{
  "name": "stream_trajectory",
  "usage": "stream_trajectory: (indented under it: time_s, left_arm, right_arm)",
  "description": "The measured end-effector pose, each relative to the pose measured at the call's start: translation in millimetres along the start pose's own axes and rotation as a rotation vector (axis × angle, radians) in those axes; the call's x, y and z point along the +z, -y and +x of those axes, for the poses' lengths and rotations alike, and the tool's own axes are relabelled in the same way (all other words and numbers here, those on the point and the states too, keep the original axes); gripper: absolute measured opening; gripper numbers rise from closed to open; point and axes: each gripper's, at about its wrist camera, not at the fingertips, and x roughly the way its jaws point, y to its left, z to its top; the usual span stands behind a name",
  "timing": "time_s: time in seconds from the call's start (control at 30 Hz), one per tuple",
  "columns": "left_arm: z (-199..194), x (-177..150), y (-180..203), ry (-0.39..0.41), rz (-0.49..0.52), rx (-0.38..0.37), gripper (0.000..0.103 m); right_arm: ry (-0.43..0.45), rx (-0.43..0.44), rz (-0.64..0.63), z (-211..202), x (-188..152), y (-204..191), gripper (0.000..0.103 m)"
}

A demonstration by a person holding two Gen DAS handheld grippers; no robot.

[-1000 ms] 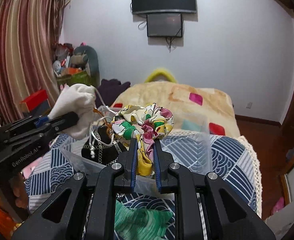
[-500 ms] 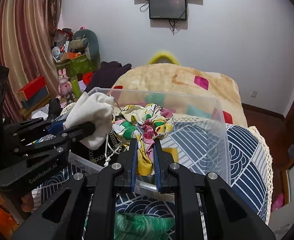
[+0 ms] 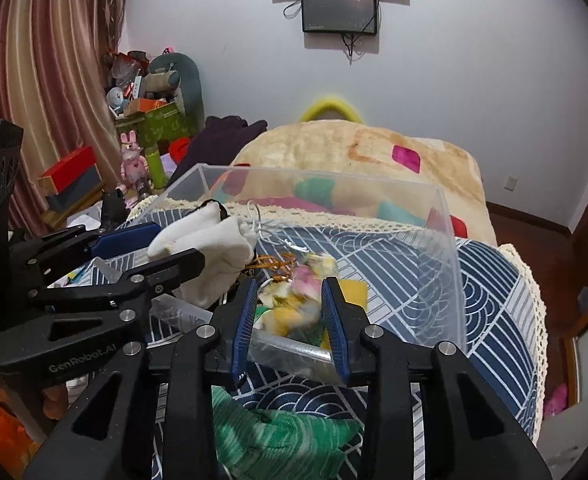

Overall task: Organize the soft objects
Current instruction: 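Carry the scrunchie into the box with the right gripper while the left places the white pouch inside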

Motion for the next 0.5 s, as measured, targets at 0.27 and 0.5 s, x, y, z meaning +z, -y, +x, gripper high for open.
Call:
stream_trajectory:
  time_s: [0.27,0.5]
  left_arm:
    - [-40.5,4.7,2.9,0.076,0.003,-0.002,0.058]
    - [-81.0,-2.5,10.9,0.148,0.018,0.001,0.075]
  right_arm:
    - [0.078,-0.018,0.006,-29.2,2.5,-0.7,0.046]
    - [0.149,-0.027,0.005,-61.1,-1.5,-3.5,0.06]
